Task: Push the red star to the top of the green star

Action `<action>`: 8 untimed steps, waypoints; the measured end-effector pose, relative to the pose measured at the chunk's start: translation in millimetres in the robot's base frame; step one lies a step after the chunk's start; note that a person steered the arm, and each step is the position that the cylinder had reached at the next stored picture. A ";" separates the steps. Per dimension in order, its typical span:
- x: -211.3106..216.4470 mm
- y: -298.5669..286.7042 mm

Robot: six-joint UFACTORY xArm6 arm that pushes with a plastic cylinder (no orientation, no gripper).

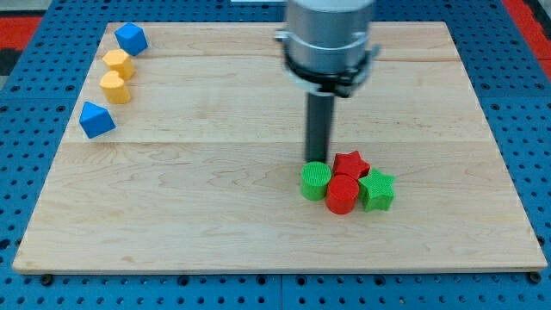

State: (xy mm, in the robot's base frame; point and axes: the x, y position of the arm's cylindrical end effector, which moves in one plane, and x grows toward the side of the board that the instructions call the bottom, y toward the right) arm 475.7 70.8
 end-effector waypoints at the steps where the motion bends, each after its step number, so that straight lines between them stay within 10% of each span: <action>1: -15.5 8.7; 4: 27.4 152.9; 8: 20.7 -31.8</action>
State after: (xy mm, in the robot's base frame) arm 496.4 39.0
